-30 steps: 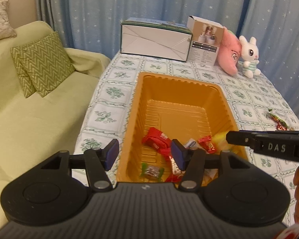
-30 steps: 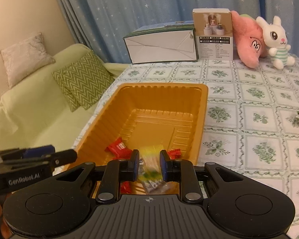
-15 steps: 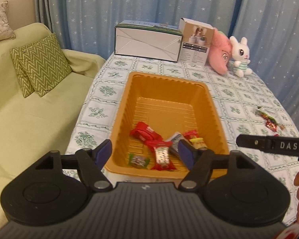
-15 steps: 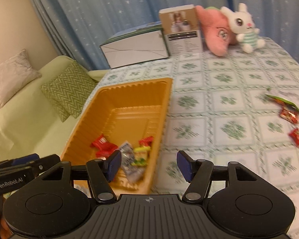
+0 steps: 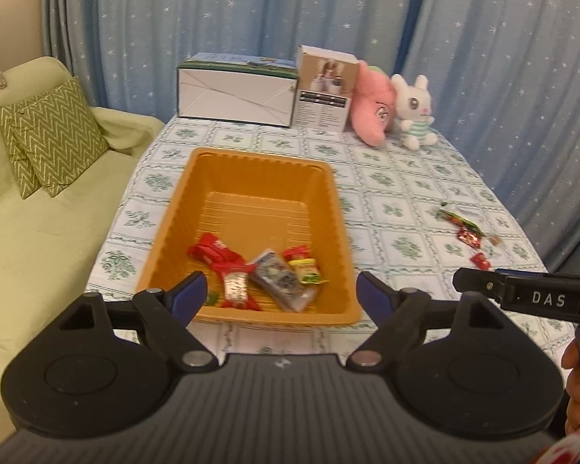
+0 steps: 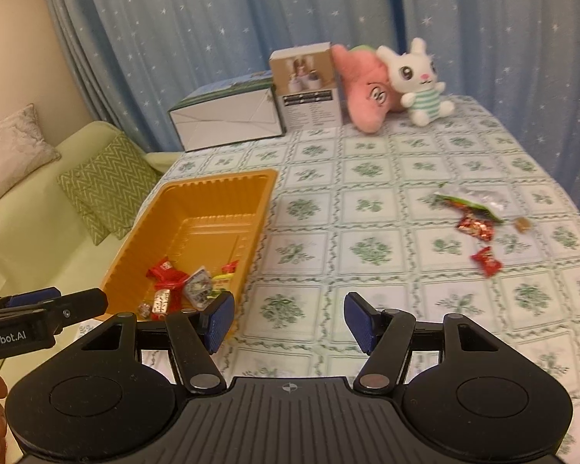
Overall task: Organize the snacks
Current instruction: 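Move both open tools back toward the remaining candies on the cloth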
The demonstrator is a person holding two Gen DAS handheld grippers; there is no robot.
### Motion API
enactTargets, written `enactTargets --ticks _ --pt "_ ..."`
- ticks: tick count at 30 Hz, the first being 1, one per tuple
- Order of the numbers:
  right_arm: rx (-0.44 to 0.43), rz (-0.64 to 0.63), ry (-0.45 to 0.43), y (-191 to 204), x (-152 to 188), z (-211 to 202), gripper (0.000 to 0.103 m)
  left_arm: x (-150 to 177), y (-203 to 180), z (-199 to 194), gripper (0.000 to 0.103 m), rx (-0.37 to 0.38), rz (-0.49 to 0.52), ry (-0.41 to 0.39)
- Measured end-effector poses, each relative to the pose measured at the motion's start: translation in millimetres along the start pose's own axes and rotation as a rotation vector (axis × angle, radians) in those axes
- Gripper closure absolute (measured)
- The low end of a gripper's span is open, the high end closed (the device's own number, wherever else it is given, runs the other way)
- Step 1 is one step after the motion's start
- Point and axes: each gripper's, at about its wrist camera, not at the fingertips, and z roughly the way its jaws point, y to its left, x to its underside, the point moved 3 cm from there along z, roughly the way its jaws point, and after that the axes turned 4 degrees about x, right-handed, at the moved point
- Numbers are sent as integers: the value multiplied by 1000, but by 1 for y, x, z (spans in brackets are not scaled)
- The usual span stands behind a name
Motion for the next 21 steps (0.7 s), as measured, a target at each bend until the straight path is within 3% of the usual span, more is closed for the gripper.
enactTargets --ticks 21 --pt "110 115 -49 -77 8 -52 36 5 -78 -1 14 107 84 3"
